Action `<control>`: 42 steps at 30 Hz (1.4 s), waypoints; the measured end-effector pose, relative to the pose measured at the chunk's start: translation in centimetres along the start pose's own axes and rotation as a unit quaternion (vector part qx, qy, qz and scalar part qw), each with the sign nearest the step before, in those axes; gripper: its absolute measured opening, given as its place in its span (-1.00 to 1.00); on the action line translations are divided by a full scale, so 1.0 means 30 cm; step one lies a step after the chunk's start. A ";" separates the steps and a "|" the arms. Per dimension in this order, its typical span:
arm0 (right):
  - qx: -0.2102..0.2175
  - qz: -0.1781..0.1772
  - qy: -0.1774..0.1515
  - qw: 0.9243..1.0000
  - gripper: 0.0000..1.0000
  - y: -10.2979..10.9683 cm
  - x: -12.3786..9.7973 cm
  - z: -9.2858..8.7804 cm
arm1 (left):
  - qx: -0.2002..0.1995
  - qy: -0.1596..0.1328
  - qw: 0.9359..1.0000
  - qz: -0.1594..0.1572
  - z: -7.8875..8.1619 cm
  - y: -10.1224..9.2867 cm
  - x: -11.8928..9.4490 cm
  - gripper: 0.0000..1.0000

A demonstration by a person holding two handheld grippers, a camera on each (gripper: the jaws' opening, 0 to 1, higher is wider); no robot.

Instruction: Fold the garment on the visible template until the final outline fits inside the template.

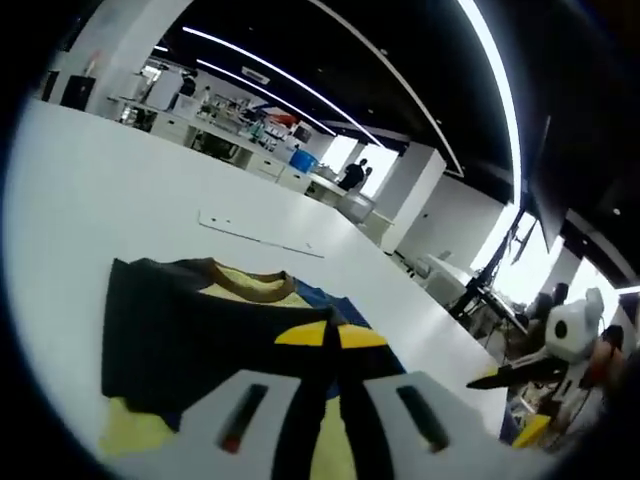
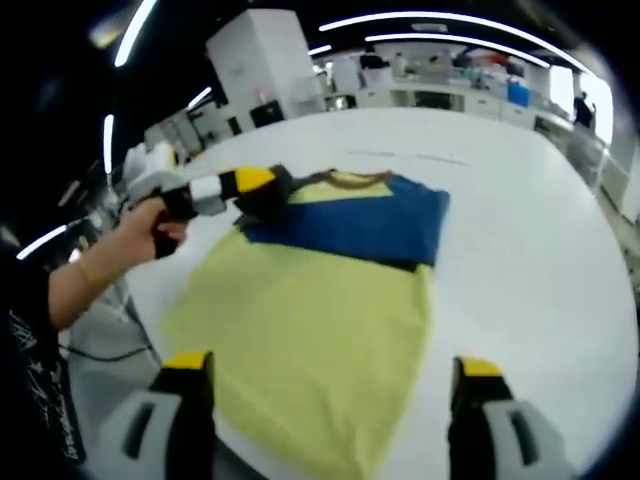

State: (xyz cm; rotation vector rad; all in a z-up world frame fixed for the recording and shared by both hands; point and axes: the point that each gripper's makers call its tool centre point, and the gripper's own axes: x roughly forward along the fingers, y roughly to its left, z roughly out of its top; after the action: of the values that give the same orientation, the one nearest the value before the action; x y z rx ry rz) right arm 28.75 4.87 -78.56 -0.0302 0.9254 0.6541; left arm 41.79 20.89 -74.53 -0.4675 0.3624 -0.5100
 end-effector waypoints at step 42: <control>-0.044 0.022 -0.021 0.999 0.79 0.043 0.054 0.123 | 0.159 0.070 0.985 -0.011 -0.124 -0.040 -0.101 0.85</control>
State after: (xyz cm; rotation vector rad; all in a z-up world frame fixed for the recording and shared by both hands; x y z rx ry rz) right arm 31.44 7.83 -77.17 -0.0741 0.8594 0.7338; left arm 37.23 20.37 -76.38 -0.1263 0.4032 -0.6118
